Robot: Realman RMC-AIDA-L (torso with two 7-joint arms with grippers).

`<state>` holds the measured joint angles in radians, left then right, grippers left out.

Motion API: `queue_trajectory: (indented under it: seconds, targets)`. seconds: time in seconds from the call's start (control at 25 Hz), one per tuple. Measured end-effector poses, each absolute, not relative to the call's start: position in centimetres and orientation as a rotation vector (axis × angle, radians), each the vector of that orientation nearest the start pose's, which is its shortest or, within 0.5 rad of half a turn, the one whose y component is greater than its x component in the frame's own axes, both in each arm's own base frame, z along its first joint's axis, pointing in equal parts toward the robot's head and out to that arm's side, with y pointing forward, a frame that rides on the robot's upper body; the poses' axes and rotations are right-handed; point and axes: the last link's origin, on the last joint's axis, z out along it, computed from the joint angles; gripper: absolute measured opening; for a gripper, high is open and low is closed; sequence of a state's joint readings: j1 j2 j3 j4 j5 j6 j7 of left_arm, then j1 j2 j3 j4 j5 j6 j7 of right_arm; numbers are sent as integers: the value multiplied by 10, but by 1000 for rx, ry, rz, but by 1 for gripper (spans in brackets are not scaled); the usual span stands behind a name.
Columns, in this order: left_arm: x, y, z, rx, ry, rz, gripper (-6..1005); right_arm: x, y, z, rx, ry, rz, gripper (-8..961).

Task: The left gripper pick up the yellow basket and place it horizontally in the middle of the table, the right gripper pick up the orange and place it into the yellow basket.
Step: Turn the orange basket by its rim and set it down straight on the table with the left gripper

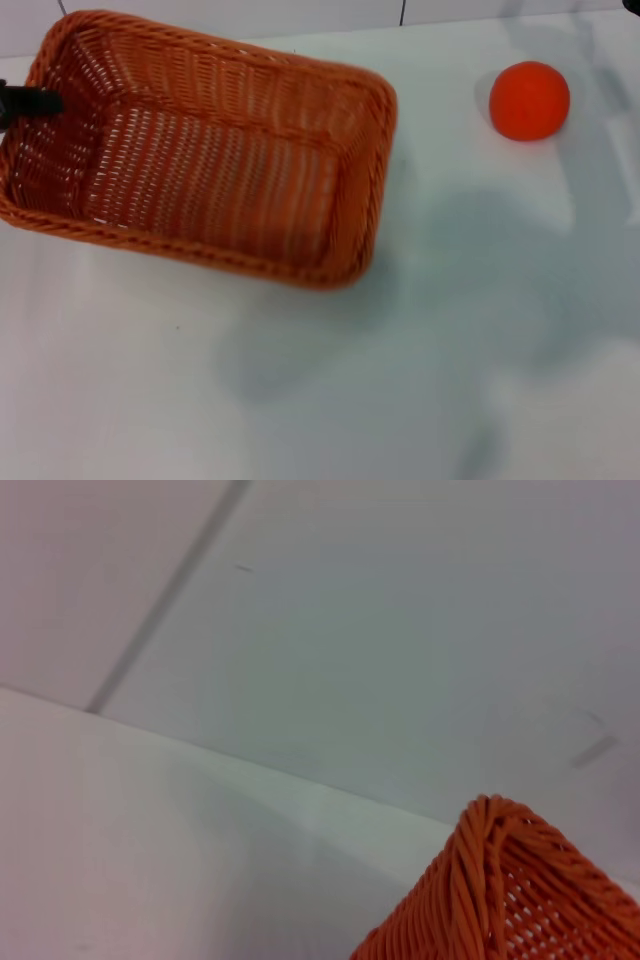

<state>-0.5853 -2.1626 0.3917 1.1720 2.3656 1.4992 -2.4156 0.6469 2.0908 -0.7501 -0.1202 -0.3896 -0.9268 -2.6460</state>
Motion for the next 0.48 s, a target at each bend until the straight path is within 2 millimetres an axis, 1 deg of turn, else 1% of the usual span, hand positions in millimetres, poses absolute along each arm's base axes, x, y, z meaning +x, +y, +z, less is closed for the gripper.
queue_trajectory:
  seconds: [0.08,0.28,0.36,0.4,0.44,0.48]
  targets:
    - [-278,363,89,-1963,-1589,-646,178,324,406,37,-949,-1449,-1608,946]
    - [-293,357,82,-1892,-1646,-704,178,320,409,37,-954,-1446,-1597,946]
    - [-297,355,76,-1875,-1683,-748,178,320,411,37,-962,-1449,-1597,946]
    - [-297,355,76,-1875,-1683,-748,178,320,411,37,-965,-1449,-1597,946]
    - [-298,351,69,-1873,-1716,-802,178,320,412,37,-967,-1450,-1597,946]
    - [-297,350,67,-1876,-1722,-815,178,320,412,37,-967,-1450,-1597,946]
